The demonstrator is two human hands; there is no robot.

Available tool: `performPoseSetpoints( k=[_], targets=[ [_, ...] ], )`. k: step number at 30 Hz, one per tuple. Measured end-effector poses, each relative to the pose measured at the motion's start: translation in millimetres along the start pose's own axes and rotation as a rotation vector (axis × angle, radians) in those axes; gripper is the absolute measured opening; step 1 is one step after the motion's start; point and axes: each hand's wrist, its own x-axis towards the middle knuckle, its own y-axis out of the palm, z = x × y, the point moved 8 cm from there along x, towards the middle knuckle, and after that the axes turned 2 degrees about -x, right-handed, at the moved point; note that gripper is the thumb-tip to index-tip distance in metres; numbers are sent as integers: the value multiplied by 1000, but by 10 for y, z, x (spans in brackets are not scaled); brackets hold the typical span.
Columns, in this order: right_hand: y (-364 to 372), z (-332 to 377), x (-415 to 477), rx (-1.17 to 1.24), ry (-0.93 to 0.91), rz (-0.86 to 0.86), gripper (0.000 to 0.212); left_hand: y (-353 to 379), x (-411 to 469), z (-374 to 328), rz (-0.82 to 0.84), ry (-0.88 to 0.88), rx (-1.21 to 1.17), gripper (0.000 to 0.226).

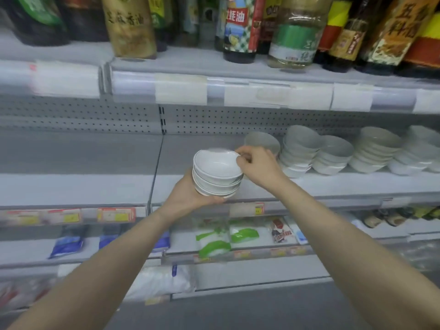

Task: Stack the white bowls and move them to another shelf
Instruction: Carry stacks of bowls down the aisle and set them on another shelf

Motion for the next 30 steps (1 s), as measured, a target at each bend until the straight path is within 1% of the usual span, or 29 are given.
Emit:
performPoseSetpoints(
  k=[3, 6, 9, 12, 13, 16, 17, 19, 21, 22, 24, 27, 30],
  targets=[
    [109, 71, 262, -64, 24, 38, 30, -168, 174, 104, -4, 5, 13, 73],
    [151, 117, 520, -196, 12, 36, 35, -226, 345, 157, 10, 13, -4, 69],
    [160, 95, 723, -265, 36, 36, 27, -230, 474, 238, 19, 13, -24, 66],
    [219, 76, 851, -363, -17, 18, 25, -211, 624, 434, 38, -19, -20, 71],
    [248, 51, 885, -367, -33, 6, 19, -205, 674, 537, 38, -50, -1, 74],
    [351, -12, 980, -327, -110, -23, 20, -174, 809, 817, 20, -131, 49, 89],
    [386, -66, 1026, -322, -118, -26, 20, -156, 840, 870, 11, -142, 58, 90],
    [460, -196, 1120, -349, -93, -13, 18, -129, 902, 957, -10, -135, 80, 88],
    [524, -286, 1186, -392, -78, 15, 26, -113, 947, 1017, -18, -135, 102, 88],
    [550, -316, 1204, -421, -72, 24, 27, -101, 964, 1040, -14, -127, 116, 86],
    [565, -348, 1233, -446, -61, 9, 23, -81, 982, 1030, -12, -114, 132, 83],
    [545, -371, 1285, -410, -38, -18, 18, -54, 1030, 960, 2, -76, 180, 70],
    [532, -367, 1326, -395, -23, -49, 15, -43, 1067, 877, 51, -51, 214, 72]
  ],
)
